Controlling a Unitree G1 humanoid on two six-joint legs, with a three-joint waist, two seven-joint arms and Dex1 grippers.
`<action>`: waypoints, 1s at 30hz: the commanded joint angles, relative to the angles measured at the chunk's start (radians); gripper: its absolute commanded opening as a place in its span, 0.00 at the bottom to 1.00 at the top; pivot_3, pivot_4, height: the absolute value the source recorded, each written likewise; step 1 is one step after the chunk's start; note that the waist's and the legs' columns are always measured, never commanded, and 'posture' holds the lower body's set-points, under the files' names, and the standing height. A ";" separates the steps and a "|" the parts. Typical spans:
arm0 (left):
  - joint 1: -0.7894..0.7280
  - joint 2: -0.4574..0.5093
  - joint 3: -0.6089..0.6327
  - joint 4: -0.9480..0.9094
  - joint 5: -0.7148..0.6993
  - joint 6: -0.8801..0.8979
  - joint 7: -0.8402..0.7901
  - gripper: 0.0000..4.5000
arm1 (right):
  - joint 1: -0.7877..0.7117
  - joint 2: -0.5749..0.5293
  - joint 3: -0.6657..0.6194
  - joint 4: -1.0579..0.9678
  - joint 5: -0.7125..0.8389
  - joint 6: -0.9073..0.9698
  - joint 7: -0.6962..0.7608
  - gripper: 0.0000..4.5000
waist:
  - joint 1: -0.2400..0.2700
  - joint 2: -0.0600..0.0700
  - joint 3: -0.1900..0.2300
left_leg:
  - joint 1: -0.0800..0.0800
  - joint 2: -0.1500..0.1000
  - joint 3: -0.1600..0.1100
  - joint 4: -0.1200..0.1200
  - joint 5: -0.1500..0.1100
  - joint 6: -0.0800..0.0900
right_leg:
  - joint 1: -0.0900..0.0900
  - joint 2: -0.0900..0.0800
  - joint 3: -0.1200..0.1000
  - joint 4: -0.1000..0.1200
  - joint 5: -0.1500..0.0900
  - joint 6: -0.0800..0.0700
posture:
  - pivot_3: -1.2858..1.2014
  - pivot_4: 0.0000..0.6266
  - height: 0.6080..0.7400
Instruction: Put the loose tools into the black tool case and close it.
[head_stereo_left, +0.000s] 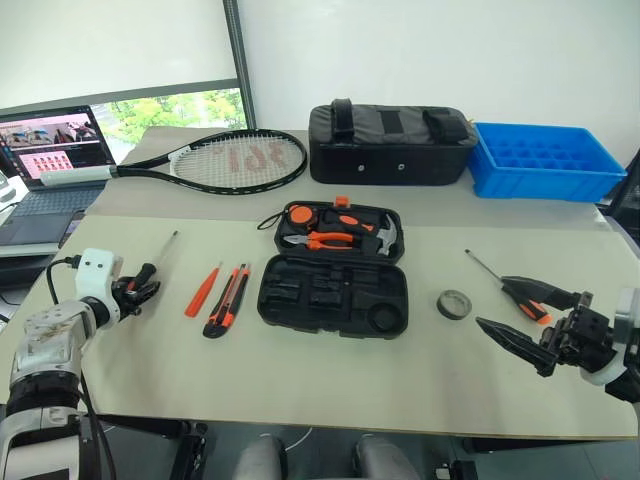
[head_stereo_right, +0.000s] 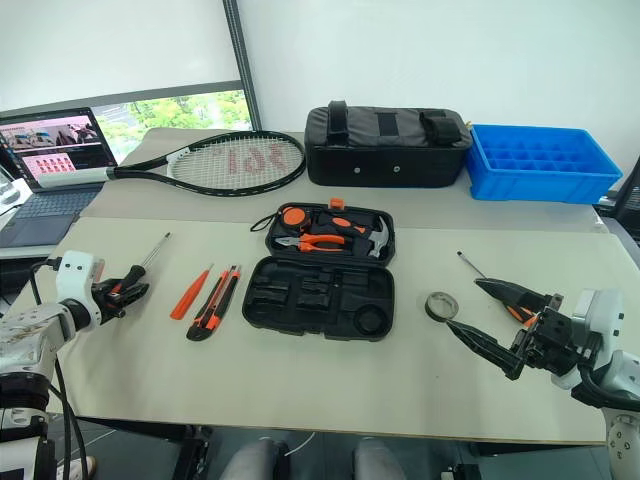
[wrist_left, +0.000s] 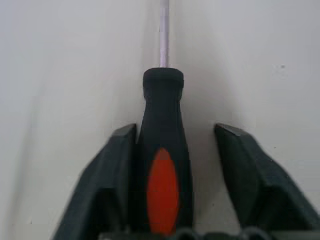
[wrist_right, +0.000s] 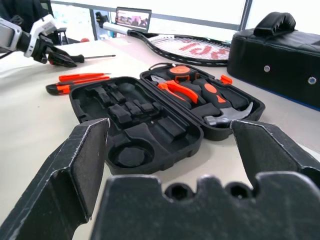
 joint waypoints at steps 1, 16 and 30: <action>0.010 0.006 0.024 0.008 -0.012 0.025 0.003 0.23 | -0.022 -0.031 -0.006 -0.033 0.050 0.010 0.052 1.00 | -0.001 0.000 0.000 | 0.000 0.000 0.000 0.000 0.000 0.000 | 0.000 0.000 0.000 0.000 0.000 0.000 | 0.52 0.24 0.76; 0.045 0.023 0.071 -0.122 -0.061 -0.023 -0.028 0.22 | -0.131 -0.131 0.063 0.006 0.092 0.074 0.216 1.00 | 0.001 -0.002 0.001 | 0.000 0.000 0.000 0.000 0.000 0.000 | 0.000 0.000 0.000 0.000 0.000 0.000 | 0.52 0.24 0.76; -0.187 0.011 -0.337 -0.458 -0.037 -0.123 -0.484 0.22 | -0.177 -0.151 0.058 0.056 0.076 0.087 0.209 1.00 | 0.022 -0.002 0.001 | -0.005 -0.002 -0.002 0.001 0.000 0.000 | 0.000 0.001 -0.001 -0.004 0.001 -0.001 | 0.52 0.24 0.76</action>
